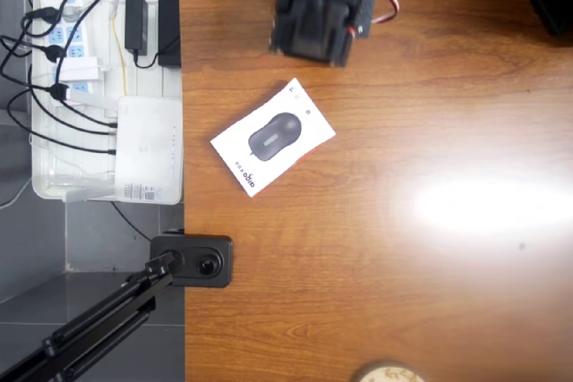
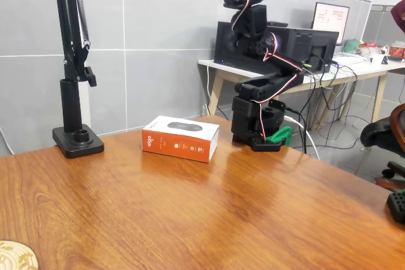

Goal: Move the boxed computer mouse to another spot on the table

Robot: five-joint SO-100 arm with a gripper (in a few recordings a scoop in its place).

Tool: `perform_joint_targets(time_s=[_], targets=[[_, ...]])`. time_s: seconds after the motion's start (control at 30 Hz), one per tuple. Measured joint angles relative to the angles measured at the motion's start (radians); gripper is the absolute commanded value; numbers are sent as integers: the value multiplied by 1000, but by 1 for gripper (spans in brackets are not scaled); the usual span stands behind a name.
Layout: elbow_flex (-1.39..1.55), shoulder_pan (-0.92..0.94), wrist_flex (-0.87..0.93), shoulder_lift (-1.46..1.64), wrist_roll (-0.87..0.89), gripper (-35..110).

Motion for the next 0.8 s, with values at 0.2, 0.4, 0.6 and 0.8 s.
perform_joint_targets(time_s=[0.2, 0.4, 0.6, 0.8], targets=[[94, -54, -229, 17, 0, 0], [147, -100, -512, 17, 0, 0], [147, -176, -715, 18, 26, 0], [147, -189, -730, 18, 314, 0]])
